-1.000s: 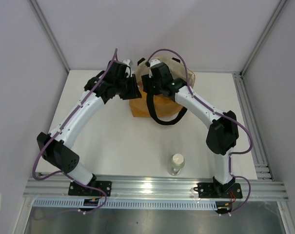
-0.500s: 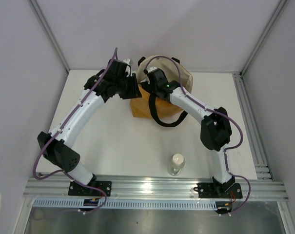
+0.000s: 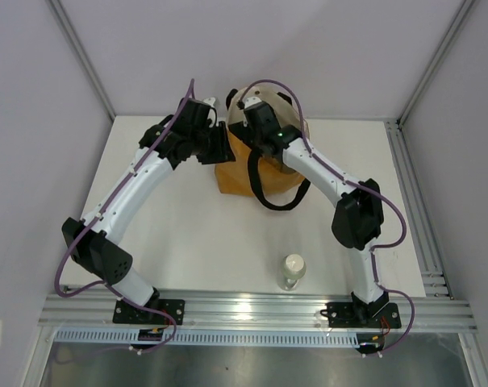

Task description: Place the personal care products into the canvas bag

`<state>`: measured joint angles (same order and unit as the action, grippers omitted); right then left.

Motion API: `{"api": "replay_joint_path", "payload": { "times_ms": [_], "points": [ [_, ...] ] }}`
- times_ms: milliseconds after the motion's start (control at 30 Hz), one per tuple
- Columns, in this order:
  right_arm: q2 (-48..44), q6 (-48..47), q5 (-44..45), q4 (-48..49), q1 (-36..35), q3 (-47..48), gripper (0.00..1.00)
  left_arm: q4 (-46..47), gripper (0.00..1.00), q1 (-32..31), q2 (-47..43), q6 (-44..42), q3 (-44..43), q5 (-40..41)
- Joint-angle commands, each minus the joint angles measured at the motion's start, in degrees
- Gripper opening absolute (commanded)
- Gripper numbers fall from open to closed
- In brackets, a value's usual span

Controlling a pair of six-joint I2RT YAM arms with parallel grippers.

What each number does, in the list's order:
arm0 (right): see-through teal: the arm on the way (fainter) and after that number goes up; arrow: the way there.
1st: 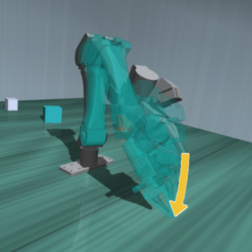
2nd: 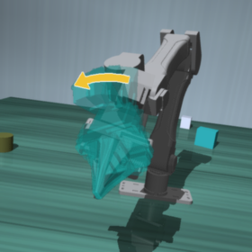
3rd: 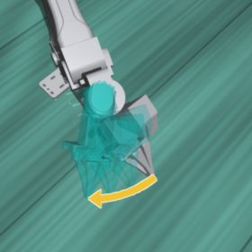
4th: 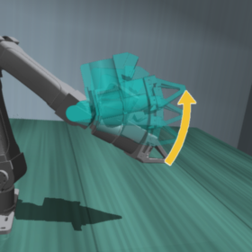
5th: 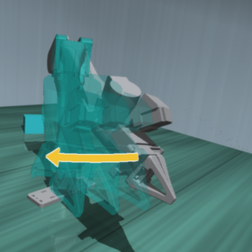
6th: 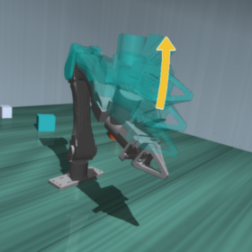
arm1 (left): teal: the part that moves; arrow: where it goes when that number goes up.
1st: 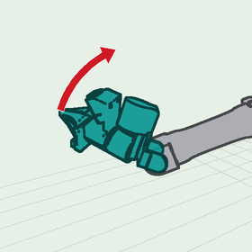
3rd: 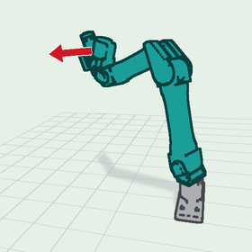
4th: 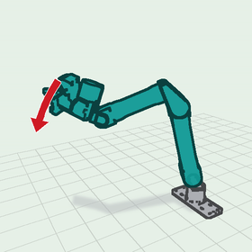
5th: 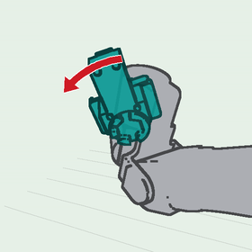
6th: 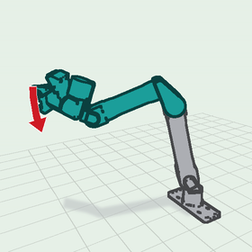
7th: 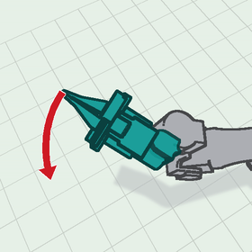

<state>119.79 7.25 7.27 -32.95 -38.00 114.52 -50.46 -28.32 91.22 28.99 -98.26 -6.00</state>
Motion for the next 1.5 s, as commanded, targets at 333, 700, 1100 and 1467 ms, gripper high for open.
{"api": "replay_joint_path", "payload": {
  "times_ms": [333, 700, 1100, 1467],
  "points": [
    [-9.6, -0.3, 0.6, -9.0, 0.9, 12.7, 0.76, -0.2, 0.57, 0.3, -2.7, 0.3, -2.9, 0.1],
    [-33.6, 2.8, 1.8, -13.3, -2.8, -2.4, 0.81, -0.4, 0.85, 0.2, -3.9, 0.4, -4.0, 0.1],
    [-51.5, 17.6, 3.5, -26.7, -15.5, -25.9, 0.88, -3.0, 0.98, 0.2, 0.1, -0.4, -10.4, 0.5],
    [-57.0, 28.4, 4.9, -29.1, -26.4, -41.0, 0.92, -5.9, 0.99, -0.8, 7.7, 0.4, -17.5, 0.2]
  ]
}}
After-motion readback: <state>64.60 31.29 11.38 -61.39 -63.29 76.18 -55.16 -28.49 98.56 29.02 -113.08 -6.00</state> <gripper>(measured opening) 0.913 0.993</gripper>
